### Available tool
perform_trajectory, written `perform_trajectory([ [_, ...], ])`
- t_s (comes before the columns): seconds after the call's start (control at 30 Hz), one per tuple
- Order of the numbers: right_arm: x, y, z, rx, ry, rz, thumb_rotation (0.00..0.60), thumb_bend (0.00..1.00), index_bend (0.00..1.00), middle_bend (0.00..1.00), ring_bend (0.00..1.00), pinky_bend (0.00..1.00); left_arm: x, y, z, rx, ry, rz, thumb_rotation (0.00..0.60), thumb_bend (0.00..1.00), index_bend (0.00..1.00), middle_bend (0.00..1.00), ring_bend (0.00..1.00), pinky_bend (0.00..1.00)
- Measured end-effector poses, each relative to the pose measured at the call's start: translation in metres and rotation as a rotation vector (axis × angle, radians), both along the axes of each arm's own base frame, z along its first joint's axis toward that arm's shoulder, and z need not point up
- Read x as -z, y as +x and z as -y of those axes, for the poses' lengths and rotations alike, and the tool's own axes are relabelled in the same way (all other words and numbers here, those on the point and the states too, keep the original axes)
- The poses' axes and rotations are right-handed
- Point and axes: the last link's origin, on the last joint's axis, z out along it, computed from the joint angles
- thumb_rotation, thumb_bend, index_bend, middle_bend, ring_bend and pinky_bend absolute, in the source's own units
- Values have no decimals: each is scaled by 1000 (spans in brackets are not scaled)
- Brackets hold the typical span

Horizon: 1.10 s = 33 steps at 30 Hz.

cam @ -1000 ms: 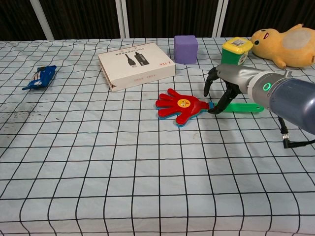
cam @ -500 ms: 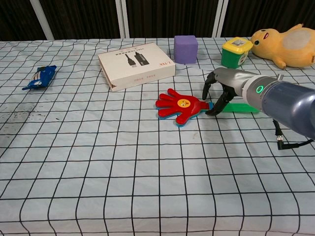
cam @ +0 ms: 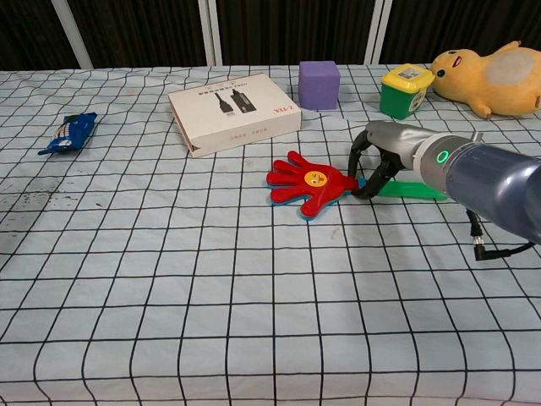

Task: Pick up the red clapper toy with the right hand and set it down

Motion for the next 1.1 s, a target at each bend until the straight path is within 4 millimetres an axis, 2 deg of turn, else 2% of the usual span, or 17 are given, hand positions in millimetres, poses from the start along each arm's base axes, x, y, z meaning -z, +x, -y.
perform_trajectory([
  [0.17, 0, -1, 0, -2, -3, -1, 600, 349, 621, 142, 34, 148, 0, 0, 0, -1, -1, 0, 600, 0, 0, 0, 0, 0],
  [0.33, -3, 0, -1, -13, -9, 12, 600, 443, 656, 287, 158, 180, 0, 0, 0, -2, -1, 4, 600, 0, 0, 0, 0, 0],
  [0.47, -7, 3, -1, -20, -19, 46, 600, 512, 674, 351, 226, 230, 0, 1, 0, 3, 2, 5, 600, 0, 0, 0, 0, 0],
  [0.6, -12, 5, -2, -26, -32, 81, 600, 559, 685, 419, 303, 322, 1, 1, 1, 3, 0, 6, 600, 0, 0, 0, 0, 0],
  [0.8, -19, 7, -3, -40, -51, 106, 600, 639, 732, 586, 497, 561, 1, 1, 1, 4, -6, 11, 600, 0, 0, 0, 0, 0],
  [0.9, -22, 9, -3, -48, -62, 122, 600, 677, 744, 640, 561, 654, 1, 1, 1, 4, -7, 12, 600, 0, 0, 0, 0, 0],
  [1.1, -27, 8, -3, -53, -76, 167, 600, 711, 778, 674, 595, 682, 1, 1, 2, 6, -13, 12, 600, 0, 0, 0, 0, 0],
])
